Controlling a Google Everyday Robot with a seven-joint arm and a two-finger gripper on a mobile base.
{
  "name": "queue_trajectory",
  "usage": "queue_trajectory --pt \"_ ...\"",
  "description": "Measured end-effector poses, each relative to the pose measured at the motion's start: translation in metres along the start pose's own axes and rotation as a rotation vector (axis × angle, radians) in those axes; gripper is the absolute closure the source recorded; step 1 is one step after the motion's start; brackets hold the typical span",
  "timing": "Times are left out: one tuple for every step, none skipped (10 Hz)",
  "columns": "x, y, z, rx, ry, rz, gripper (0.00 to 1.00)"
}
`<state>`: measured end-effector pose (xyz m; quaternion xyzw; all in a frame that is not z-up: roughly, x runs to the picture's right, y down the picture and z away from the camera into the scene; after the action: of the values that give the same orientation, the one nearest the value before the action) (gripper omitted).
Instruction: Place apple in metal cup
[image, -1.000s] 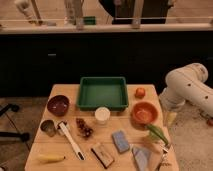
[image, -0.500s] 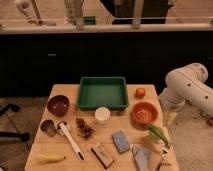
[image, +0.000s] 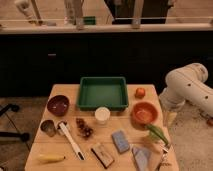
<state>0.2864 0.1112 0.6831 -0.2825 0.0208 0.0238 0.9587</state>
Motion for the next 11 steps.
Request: queue_trajectory --pt "0.000 0.000 0.000 0.000 0.000 0.000 0.20" --pt "0.000 0.000 0.000 0.000 0.000 0.000 0.20" --pt "0.000 0.000 0.000 0.000 0.000 0.000 0.20" --pt "0.000 -0.001 0.000 0.004 -0.002 -0.011 0.20" --pt "0.000 -0.004 -0.001 0.020 -0.006 -0.043 0.20" --pt "0.003 -0.010 0.001 0.037 -0.001 -0.132 0.20" --pt "0.003 -0.017 0.002 0.049 0.007 -0.243 0.20" --pt "0.004 -0.027 0.005 0.055 0.015 -0.337 0.20" --pt "0.003 -0.047 0.009 0.060 0.020 -0.447 0.20" --pt "0.002 -0.062 0.013 0.063 0.022 -0.517 0.20" --pt "0.000 -0.081 0.019 0.068 0.023 -0.634 0.20"
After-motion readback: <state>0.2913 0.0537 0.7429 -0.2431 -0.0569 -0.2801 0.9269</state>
